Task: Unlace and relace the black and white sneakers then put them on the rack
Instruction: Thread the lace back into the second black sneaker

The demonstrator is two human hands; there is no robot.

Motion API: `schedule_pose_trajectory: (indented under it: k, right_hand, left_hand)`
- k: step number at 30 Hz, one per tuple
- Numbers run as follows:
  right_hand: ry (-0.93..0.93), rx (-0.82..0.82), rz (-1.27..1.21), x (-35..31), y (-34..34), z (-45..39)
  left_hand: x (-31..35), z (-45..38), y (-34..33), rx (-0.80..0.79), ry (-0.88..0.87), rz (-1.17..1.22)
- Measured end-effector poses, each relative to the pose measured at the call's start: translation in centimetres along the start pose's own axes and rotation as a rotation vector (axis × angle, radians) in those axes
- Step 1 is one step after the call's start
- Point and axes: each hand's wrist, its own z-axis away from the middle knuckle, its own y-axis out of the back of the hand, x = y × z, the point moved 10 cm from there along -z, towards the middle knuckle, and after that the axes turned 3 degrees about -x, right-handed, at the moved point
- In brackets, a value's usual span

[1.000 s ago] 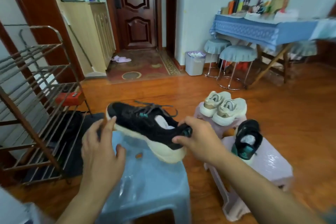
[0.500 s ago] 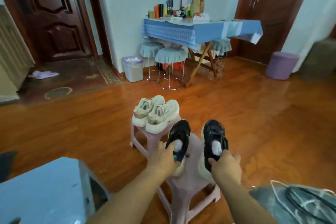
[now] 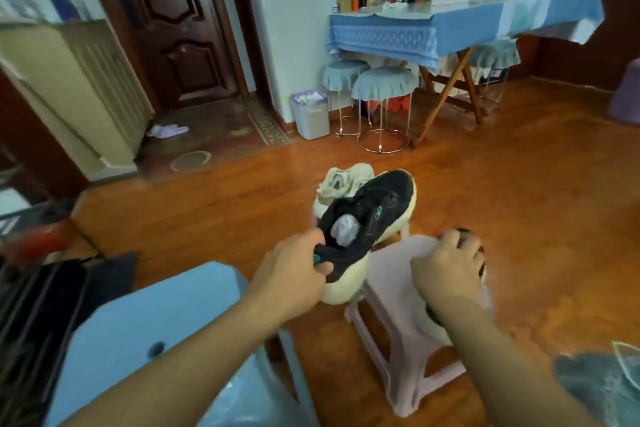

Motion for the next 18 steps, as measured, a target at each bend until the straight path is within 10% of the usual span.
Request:
schedule_pose_trajectory:
  k: [4, 8, 12, 18]
  right_hand:
    - [0.748, 0.017, -0.097, -15.3, 3.2, 8.5]
    - [1.17, -0.509, 0.281, -22.5, -6.2, 19.9]
    - [1.062, -0.891, 0.077, -25.6, -16.1, 28.1]
    - [0.55, -0.702, -0.167, -25.1, -22.2, 25.9]
  left_hand:
    - [-6.8, 8.3, 10.1, -0.074, -0.095, -0.131]
    - [-14.8, 15.0, 16.1, -0.232, -0.1, -0.188]
    - [-22.0, 16.9, 16.9, -0.073, 0.064, -0.057]
    - [-31.0, 22.5, 11.4, 0.389, 0.437, 0.489]
